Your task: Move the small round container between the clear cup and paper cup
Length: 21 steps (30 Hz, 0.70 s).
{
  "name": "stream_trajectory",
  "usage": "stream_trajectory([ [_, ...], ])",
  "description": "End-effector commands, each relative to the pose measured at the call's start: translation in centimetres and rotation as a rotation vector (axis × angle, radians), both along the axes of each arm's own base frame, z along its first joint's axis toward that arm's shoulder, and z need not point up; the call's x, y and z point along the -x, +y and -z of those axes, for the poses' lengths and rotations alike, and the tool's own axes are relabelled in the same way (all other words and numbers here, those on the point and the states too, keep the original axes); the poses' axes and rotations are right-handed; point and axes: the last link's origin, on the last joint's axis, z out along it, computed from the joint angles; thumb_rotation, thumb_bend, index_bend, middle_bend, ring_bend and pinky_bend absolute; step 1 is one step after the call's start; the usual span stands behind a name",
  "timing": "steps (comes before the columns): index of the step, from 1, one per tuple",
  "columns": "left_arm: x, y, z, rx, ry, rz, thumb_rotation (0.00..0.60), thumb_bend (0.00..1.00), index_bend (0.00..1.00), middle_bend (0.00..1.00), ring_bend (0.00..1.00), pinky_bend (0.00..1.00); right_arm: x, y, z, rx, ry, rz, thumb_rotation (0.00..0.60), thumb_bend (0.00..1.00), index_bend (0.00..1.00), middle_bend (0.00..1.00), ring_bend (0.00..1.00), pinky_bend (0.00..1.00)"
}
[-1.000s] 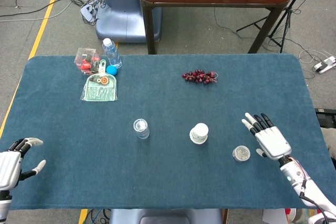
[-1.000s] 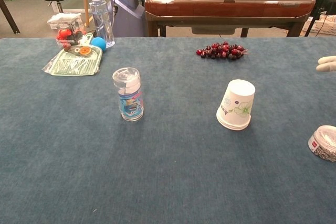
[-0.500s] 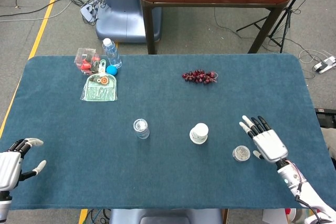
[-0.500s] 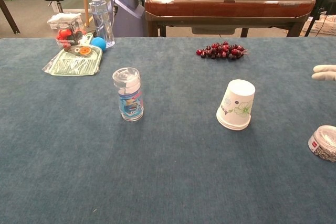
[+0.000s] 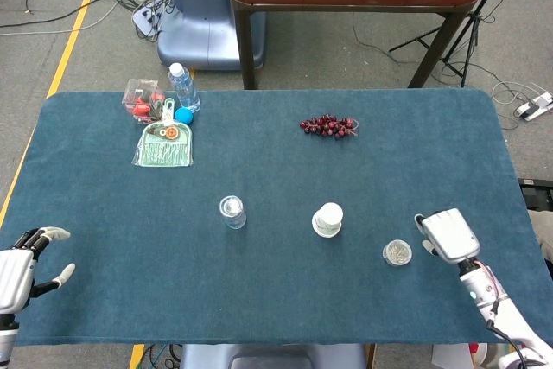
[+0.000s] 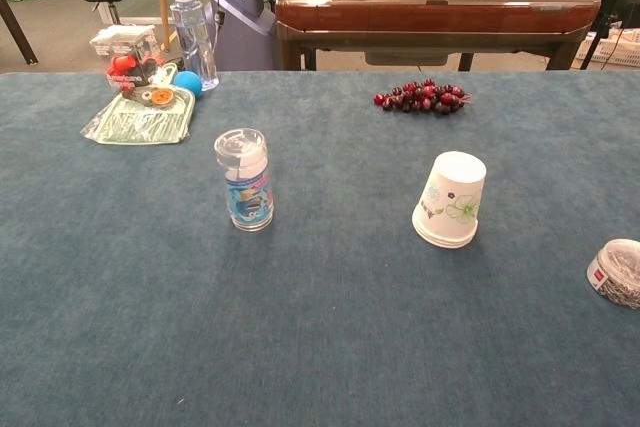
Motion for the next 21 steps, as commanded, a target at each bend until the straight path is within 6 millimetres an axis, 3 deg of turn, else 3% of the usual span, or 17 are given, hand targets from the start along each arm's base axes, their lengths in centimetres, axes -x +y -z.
stream_trajectory([
  [1, 0.0, 0.0, 0.0, 0.000, -0.001, -0.001, 0.600, 0.24, 0.36, 0.35, 0.30, 0.55, 0.2, 0.1, 0.1, -0.004, 0.008, 0.022, 0.600, 0.00, 0.98, 1.00, 1.00, 1.00],
  [21, 0.1, 0.0, -0.3, -0.004, -0.006, -0.015, 0.600, 0.24, 0.36, 0.35, 0.30, 0.55, 0.0, -0.1, 2.6, -0.047, -0.036, 0.053, 0.600, 0.00, 1.00, 1.00, 1.00, 1.00],
])
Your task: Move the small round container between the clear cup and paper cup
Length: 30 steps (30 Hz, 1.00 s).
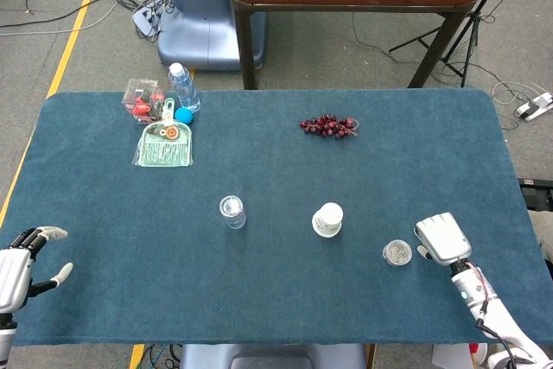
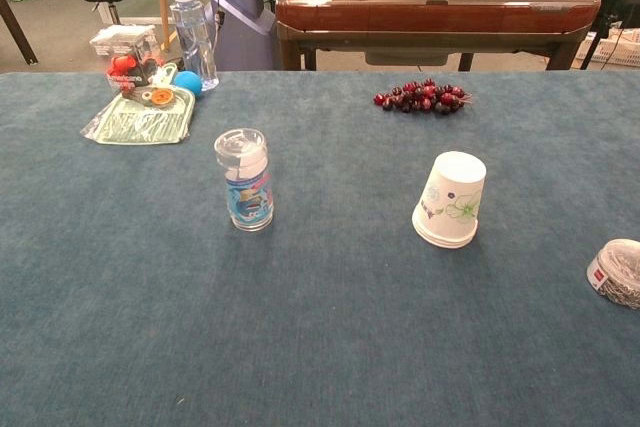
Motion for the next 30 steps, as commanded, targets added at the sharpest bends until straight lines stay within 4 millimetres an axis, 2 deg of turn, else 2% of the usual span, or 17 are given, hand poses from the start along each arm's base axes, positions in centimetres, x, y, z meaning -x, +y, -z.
stream_trajectory([
  [1, 0.1, 0.0, 0.0, 0.000, -0.001, -0.003, 0.600, 0.24, 0.36, 0.35, 0.30, 0.55, -0.3, -0.1, 0.5, -0.005, -0.022, -0.007, 0.600, 0.00, 1.00, 1.00, 1.00, 1.00],
  [17, 0.3, 0.1, -0.1, 0.005, 0.003, -0.016, 0.600, 0.24, 0.36, 0.35, 0.30, 0.55, -2.1, 0.1, 2.6, -0.029, -0.123, -0.057, 0.600, 0.00, 1.00, 1.00, 1.00, 1.00],
  [30, 0.9, 0.3, -0.6, -0.014, -0.002, -0.041, 0.600, 0.24, 0.36, 0.35, 0.30, 0.55, -4.4, 0.6, 4.4, -0.092, -0.198, -0.088, 0.600, 0.00, 1.00, 1.00, 1.00, 1.00],
])
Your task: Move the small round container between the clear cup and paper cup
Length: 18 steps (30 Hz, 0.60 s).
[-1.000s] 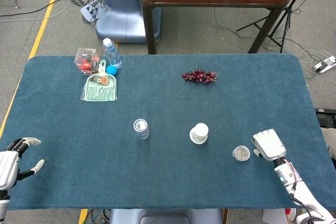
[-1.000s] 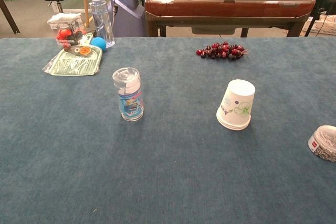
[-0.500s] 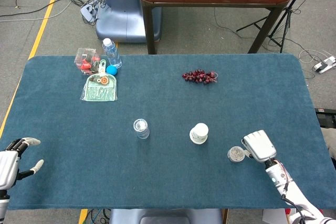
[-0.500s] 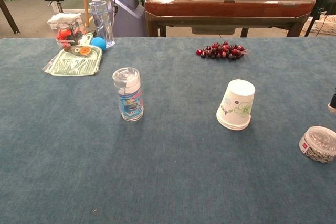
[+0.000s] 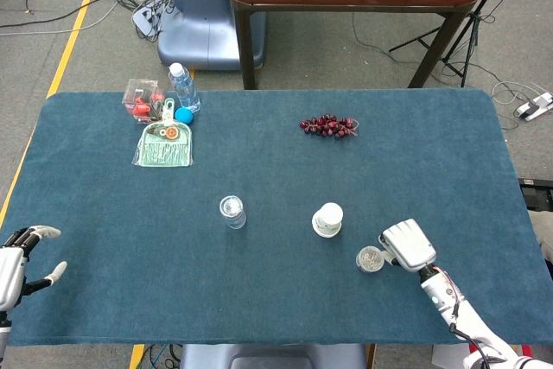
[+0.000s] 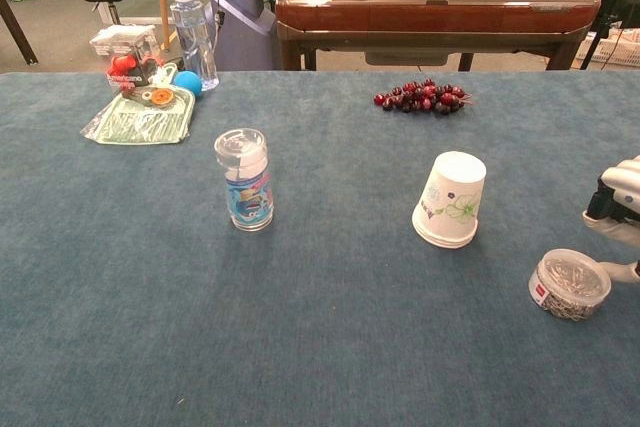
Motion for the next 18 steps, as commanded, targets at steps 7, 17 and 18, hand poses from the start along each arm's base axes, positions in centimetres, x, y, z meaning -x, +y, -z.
stream_trajectory([
  [7, 0.5, 0.2, -0.2, -0.009, -0.001, -0.022, 0.600, 0.24, 0.37, 0.35, 0.30, 0.55, -1.5, -0.1, 1.3, -0.042, -0.044, -0.016, 0.600, 0.00, 1.00, 1.00, 1.00, 1.00],
  [17, 1.0, 0.3, -0.5, -0.013, -0.008, -0.034, 0.600, 0.24, 0.37, 0.35, 0.30, 0.55, -2.7, -0.2, 2.5, -0.072, -0.087, -0.028, 0.600, 0.00, 1.00, 1.00, 1.00, 1.00],
  [18, 1.0, 0.3, -0.5, -0.013, -0.008, -0.036, 0.600, 0.24, 0.37, 0.35, 0.30, 0.55, -2.9, -0.2, 2.7, -0.075, -0.092, -0.032, 0.600, 0.00, 1.00, 1.00, 1.00, 1.00],
])
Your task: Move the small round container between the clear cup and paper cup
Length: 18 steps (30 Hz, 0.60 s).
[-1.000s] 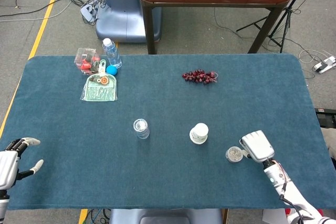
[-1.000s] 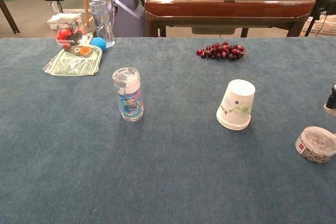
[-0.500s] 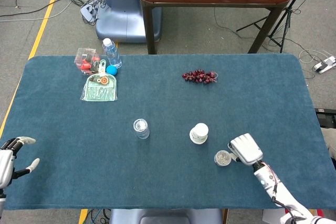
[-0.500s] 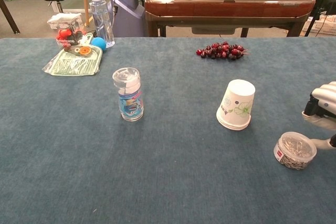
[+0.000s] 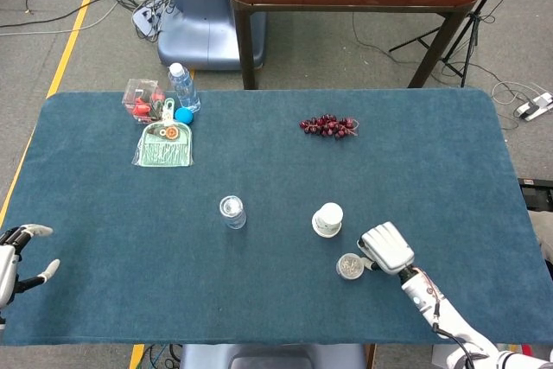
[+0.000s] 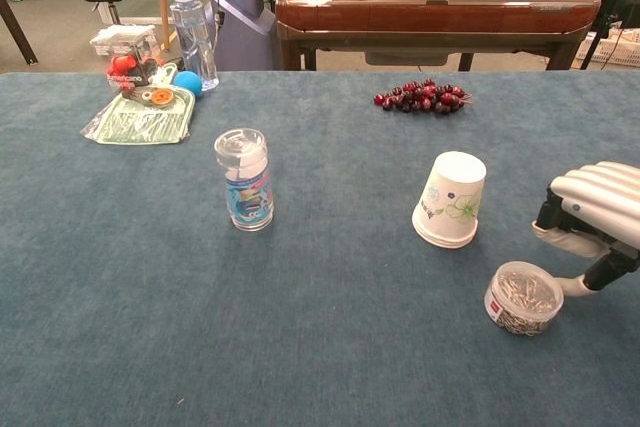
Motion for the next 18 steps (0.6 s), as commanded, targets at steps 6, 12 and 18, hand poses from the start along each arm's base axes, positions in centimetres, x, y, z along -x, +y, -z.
stream_trajectory([
  [6, 0.1, 0.0, 0.0, 0.000, 0.003, -0.002, 0.600, 0.24, 0.37, 0.35, 0.30, 0.55, -1.4, -0.1, 0.7, -0.015, -0.036, -0.028, 0.600, 0.00, 1.00, 1.00, 1.00, 1.00],
  [12, 0.1, 0.0, -0.1, -0.002, 0.005, -0.005, 0.600, 0.24, 0.37, 0.35, 0.30, 0.55, -2.4, 0.3, 0.9, -0.032, -0.058, -0.043, 0.600, 0.00, 1.00, 1.00, 1.00, 1.00],
  [18, 0.1, 0.0, -0.1, -0.004, 0.006, -0.005, 0.600, 0.24, 0.37, 0.35, 0.30, 0.55, -3.5, 0.7, 1.1, -0.052, -0.073, -0.058, 0.600, 0.00, 1.00, 1.00, 1.00, 1.00],
])
